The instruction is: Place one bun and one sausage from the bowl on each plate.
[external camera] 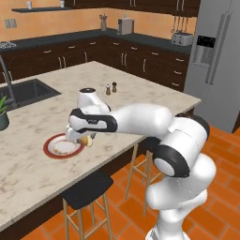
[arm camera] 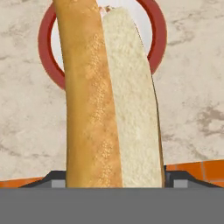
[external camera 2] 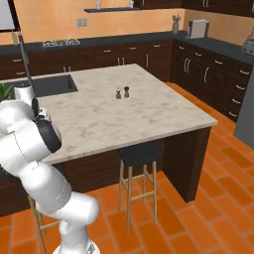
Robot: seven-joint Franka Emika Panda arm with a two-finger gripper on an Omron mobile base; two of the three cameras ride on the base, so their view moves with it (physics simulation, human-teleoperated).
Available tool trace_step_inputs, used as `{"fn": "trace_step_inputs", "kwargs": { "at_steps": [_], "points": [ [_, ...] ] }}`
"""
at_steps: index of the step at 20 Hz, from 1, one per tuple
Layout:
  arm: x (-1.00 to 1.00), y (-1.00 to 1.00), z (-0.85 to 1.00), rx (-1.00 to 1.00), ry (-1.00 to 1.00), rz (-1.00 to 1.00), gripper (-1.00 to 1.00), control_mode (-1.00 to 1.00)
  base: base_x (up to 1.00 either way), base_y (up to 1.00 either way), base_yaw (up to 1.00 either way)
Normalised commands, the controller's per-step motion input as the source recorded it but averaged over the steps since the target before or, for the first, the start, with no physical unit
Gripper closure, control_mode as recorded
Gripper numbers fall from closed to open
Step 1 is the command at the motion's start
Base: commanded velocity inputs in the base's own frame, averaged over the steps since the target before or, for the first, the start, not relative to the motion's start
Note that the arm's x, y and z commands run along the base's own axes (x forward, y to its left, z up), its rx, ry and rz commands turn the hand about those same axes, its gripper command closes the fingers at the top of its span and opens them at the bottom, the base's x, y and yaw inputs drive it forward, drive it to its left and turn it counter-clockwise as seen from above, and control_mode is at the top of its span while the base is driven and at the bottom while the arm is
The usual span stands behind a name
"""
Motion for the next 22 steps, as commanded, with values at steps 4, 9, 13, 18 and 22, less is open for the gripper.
{"fn": "trace_step_inputs", "kwargs": {
  "at_steps": [4, 9, 13, 18, 22],
  "points": [
    [0.16, 0.00, -0.48, -0.10, 0.00, 0.00, 1.00, -1.00, 0.00, 0.00, 0.00],
    [0.52, 0.28, -0.27, -0.02, 0.00, 0.00, 1.00, -1.00, 0.00, 0.00, 0.00],
    [0.71, 0.50, -0.39, -0.01, 0.00, -0.02, 1.00, -1.00, 0.00, 0.00, 0.00],
    [0.79, 0.53, -0.55, -0.06, 0.00, -0.02, 1.00, -1.00, 0.00, 0.00, 0.00],
    [0.50, 0.23, -0.26, -0.04, 0.06, -0.01, -1.00, -1.00, 0.00, 0.00, 0.00]
  ]
}}
